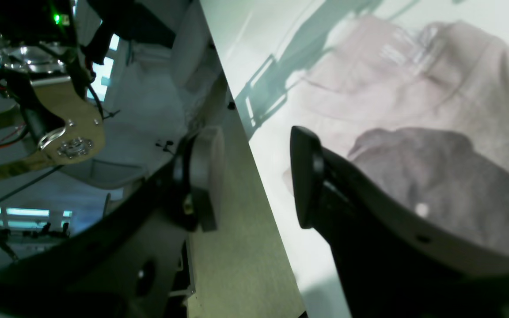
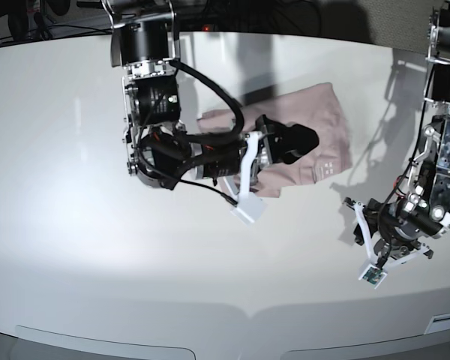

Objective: Fold the T-shirt properly
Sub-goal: 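Pat and square the folded bundle with both grippers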

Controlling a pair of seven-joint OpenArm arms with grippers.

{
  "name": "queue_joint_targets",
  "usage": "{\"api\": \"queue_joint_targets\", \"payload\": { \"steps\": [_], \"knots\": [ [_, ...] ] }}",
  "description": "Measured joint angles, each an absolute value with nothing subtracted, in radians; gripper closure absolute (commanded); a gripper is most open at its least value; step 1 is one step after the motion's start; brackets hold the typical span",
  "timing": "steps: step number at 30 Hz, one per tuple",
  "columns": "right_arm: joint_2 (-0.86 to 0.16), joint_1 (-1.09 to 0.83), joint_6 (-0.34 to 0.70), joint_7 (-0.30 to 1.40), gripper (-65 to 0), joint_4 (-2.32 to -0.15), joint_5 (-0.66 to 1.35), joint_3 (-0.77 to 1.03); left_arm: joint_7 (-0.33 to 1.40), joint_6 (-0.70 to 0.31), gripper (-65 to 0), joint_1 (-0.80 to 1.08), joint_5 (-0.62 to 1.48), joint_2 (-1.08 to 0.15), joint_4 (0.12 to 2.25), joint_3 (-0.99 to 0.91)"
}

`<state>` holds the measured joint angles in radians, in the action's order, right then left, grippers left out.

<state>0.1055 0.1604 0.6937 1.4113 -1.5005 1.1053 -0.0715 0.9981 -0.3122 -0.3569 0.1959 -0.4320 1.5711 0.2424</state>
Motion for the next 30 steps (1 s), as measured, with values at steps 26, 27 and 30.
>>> {"api": "queue_joint_targets", "payload": {
  "steps": [26,27,30],
  "knots": [
    [0.047,0.409,0.693,0.984,-25.5,-1.214,0.472,-0.04,1.152,-0.065,-22.1,-0.026,0.248,-0.44,2.038,0.242],
    [0.046,0.426,0.693,0.977,-25.5,-1.177,0.472,-0.04,1.148,-0.046,-22.1,0.016,0.242,-0.437,2.075,0.242],
    [0.044,0.474,0.69,0.97,-25.5,-1.098,0.469,-0.041,1.139,-0.028,-22.1,0.149,0.247,-0.409,2.128,0.241]
  ]
}}
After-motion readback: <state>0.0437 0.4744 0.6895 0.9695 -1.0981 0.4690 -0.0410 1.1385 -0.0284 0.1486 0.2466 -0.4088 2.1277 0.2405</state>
